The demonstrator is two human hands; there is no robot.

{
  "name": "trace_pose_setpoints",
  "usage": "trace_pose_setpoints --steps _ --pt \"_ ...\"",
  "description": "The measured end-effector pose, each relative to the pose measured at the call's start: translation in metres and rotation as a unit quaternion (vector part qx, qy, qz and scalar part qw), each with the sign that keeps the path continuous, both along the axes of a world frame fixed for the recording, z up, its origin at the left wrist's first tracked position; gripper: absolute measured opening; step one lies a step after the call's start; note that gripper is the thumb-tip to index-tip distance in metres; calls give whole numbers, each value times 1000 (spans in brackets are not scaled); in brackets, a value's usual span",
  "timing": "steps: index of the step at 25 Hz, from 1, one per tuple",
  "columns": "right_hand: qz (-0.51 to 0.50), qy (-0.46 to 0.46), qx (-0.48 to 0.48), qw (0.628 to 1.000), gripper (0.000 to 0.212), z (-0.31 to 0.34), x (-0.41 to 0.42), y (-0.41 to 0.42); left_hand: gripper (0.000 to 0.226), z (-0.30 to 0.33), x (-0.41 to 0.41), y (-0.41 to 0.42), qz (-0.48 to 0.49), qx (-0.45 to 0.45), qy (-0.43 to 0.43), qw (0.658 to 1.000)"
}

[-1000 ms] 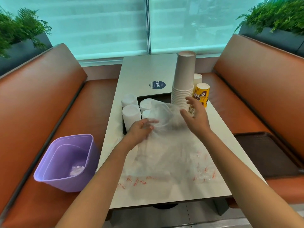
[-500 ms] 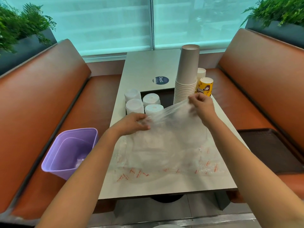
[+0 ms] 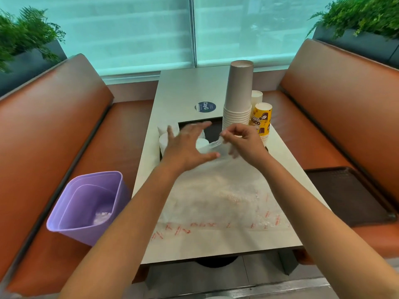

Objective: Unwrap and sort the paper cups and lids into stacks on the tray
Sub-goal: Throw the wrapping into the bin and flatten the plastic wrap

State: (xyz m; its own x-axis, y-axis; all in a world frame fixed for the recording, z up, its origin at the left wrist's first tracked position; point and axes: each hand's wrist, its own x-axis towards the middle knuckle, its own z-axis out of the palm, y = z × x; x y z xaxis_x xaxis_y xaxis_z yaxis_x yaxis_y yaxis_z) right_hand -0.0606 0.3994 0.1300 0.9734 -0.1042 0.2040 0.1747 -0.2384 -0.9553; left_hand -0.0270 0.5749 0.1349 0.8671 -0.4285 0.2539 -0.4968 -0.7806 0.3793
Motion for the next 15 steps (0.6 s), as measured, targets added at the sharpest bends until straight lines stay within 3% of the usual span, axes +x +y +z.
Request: trace_pose_setpoints --steps 2,4,5,8,9,13,15 --pt "3 -18 14 1000 16 5 0 1 44 -3 0 -11 -48 -37 105 993" --pt "-55 -33 12 998 2 2 1 -13 13 -5 4 -7 -37 -179 173 968" --pt "-74 -24 16 997 17 -3 1 -24 8 -4 5 -4 -24 -234 192 953" --pt "-19 84 102 991 102 -24 -7 -42 16 7 7 2 -11 -337 251 908" --pt "18 105 143 984 115 -33 -9 -42 15 10 7 1 -10 -361 268 893" --pt "152 102 296 938 115 -55 -7 -29 12 19 7 -6 36 -444 317 838" --pt "197 113 304 925 121 -60 -4 -25 12 22 11 -5 64 -482 331 809"
